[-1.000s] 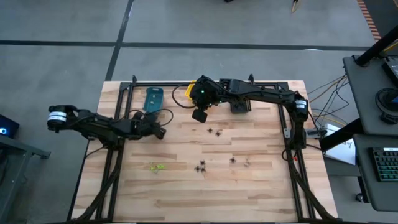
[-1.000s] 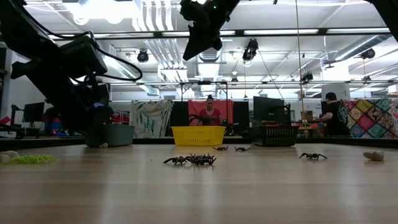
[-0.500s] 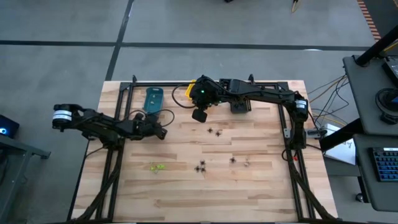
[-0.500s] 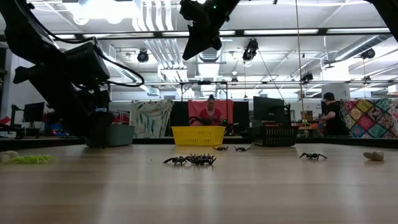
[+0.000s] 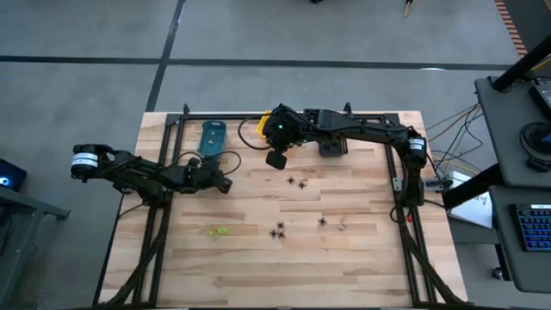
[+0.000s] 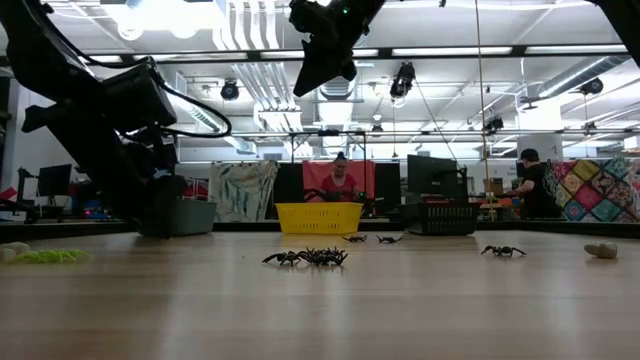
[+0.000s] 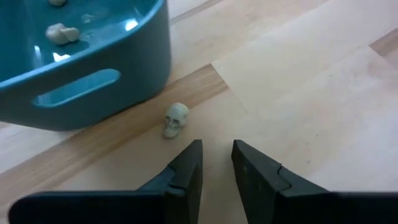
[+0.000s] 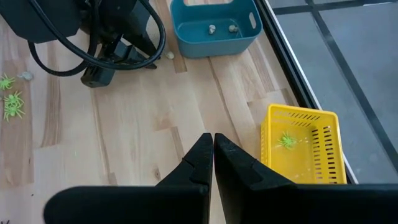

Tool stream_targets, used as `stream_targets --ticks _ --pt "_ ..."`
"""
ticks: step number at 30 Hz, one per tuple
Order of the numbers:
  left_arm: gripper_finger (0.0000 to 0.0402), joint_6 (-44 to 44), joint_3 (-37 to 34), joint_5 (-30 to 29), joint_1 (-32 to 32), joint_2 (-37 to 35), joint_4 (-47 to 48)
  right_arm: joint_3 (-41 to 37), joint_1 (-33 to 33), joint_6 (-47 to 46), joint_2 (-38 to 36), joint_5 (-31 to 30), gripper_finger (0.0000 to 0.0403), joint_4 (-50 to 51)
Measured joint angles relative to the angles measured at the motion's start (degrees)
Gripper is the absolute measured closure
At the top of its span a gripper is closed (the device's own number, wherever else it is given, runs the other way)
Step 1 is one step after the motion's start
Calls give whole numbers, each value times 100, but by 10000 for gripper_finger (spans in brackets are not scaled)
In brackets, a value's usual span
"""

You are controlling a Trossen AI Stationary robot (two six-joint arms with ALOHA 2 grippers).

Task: Sort Halloween decoration
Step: Put the gray skull toy into the blue bin

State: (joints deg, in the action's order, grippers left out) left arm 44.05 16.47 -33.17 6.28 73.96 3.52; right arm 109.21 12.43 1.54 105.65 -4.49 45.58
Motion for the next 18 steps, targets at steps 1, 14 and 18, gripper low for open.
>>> stream_targets --ticks 1,14,18 --pt "328 -2 0 55 0 -7 -9 0 0 0 0 1 394 0" --pt "350 -454 0 773 -50 -1122 123 0 0 61 0 1 394 2" --pt "362 -669 0 512 -48 -1786 602 0 0 117 0 2 394 2"
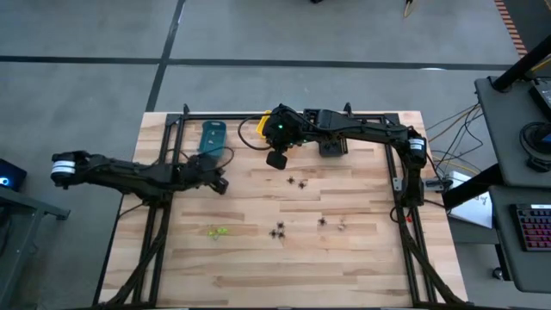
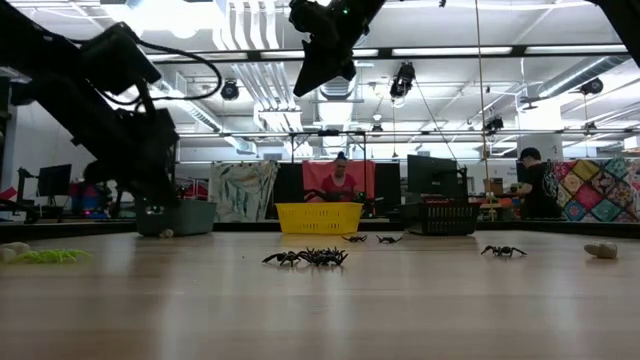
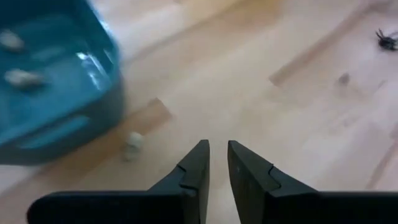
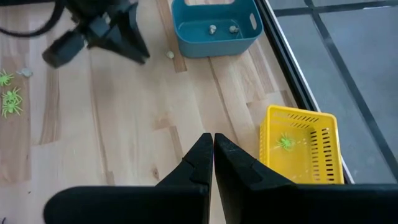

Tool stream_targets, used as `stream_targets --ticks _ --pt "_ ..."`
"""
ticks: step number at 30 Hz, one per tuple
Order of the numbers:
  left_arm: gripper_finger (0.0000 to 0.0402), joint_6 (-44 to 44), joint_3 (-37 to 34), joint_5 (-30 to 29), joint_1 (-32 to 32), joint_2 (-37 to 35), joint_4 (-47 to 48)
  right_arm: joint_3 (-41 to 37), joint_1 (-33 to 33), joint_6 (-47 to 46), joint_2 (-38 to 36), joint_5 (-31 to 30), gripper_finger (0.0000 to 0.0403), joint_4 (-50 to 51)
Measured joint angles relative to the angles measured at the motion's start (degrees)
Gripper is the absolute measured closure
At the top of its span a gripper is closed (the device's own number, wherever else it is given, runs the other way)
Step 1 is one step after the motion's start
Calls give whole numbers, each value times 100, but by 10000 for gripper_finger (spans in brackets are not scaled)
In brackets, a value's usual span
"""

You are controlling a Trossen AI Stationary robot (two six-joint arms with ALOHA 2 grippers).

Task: Sort Halloween decoration
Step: Put the gray skull toy into the blue bin

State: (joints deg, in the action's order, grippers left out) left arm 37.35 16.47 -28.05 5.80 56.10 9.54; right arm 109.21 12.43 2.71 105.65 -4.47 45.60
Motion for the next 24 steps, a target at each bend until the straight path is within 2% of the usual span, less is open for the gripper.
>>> stream_targets --ticks 3,5,11,16,21,24 --pt "364 11 0 -475 9 -383 485 0 0 101 0 -2 394 -2" --pt "363 38 0 -571 19 -557 759 0 0 150 0 -1 394 -8" --pt "341 -637 -2 -33 20 -708 827 0 28 257 0 19 394 -189" --pt "318 -650 0 53 20 -633 639 -12 37 400 0 22 394 -342" --pt "315 -805 -2 -5 20 -348 718 -27 37 466 13 48 394 -443" --pt "315 -499 -1 -260 27 -71 668 -38 49 502 30 50 394 -441"
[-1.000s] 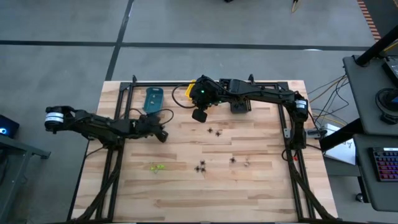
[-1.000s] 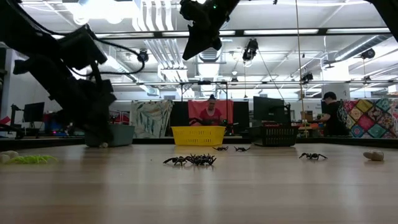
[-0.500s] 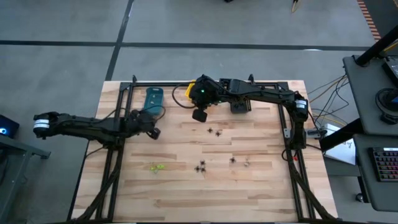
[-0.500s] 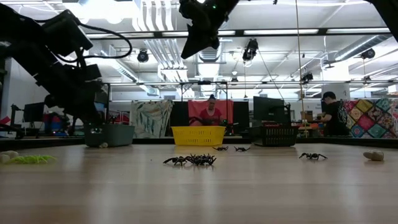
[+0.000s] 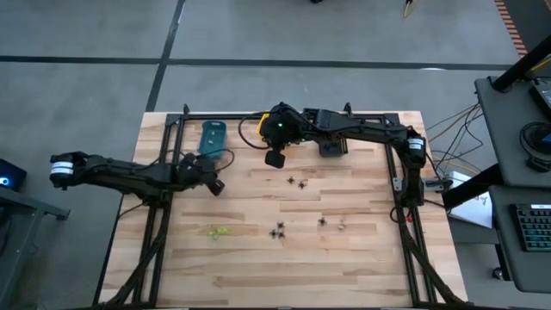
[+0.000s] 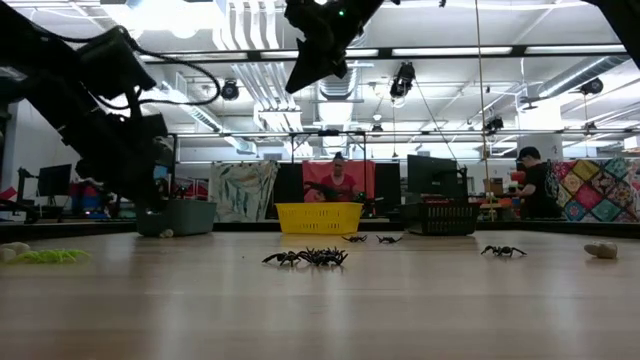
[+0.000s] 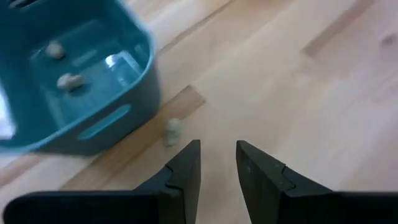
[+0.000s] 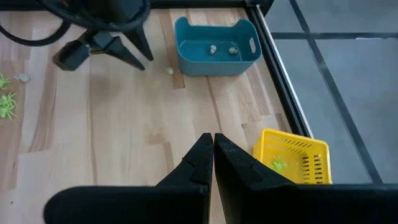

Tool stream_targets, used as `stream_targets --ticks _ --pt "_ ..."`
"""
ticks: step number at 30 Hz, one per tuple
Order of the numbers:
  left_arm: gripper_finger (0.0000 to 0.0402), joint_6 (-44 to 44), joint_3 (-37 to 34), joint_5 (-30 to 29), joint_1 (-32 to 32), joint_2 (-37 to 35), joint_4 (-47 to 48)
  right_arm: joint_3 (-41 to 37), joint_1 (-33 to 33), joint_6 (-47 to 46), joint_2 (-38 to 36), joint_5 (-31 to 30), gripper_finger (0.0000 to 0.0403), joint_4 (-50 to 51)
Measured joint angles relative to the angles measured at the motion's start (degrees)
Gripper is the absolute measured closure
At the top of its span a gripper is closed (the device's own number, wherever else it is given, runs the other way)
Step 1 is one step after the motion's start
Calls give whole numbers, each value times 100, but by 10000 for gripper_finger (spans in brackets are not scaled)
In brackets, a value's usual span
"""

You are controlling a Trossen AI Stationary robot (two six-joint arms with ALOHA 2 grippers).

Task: Sort Halloween decoration
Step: Put the gray skull toy into the blue bin

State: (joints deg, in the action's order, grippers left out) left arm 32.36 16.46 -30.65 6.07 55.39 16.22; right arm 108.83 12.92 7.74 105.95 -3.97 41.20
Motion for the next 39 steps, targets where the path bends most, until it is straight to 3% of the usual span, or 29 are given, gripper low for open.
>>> stream_targets --ticks 4,16,29,39 --pt "305 184 -1 -353 37 353 -23 -38 14 59 3 11 394 8" --pt "248 264 1 -383 57 1257 -918 -122 50 106 3 166 394 21" --pt "248 266 1 -637 530 1564 -970 -242 75 86 3 295 394 25" --pt "272 266 1 -623 633 1770 -1238 -246 89 85 3 294 394 8"
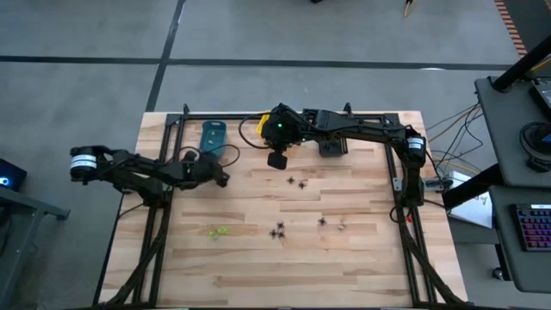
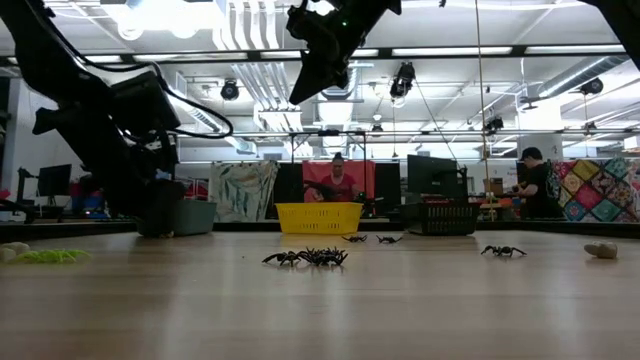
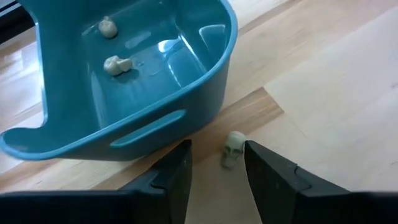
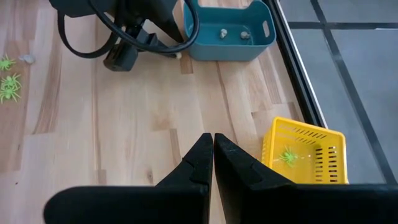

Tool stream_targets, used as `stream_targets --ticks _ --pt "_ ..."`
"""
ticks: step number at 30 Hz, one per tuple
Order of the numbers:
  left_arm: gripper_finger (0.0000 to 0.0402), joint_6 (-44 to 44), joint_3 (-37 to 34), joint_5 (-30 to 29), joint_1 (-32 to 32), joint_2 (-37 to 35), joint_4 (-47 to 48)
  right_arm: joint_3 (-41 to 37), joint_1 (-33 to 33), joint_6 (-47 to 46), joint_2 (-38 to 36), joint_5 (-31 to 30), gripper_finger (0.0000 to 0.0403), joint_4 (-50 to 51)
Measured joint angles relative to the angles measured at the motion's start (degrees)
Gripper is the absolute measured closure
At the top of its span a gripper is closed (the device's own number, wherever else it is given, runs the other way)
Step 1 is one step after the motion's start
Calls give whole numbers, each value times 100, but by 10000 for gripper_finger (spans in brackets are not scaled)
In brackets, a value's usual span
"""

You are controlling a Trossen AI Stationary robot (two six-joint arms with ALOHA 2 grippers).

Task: Sort Halloween decoration
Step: Put the gray skull toy into the blue bin

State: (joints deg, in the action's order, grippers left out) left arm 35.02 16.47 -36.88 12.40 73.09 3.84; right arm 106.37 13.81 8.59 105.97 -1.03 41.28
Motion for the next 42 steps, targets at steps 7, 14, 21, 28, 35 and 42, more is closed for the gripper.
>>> stream_targets --ticks 7,14,21,28,35,42 --pt "279 -45 11 51 0 273 -259 -22 23 -64 0 0 394 0" --pt "280 -43 14 122 0 339 -355 -26 23 -110 0 1 394 -1" --pt "306 -43 7 189 0 337 -405 -44 23 -117 0 -1 394 0" --pt "351 -43 7 319 -1 335 -427 -44 23 -113 0 0 394 1" --pt "390 -43 7 398 0 324 -432 -44 23 -109 0 0 394 2" --pt "399 19 140 699 -7 121 -346 -44 23 -103 0 -1 394 42"
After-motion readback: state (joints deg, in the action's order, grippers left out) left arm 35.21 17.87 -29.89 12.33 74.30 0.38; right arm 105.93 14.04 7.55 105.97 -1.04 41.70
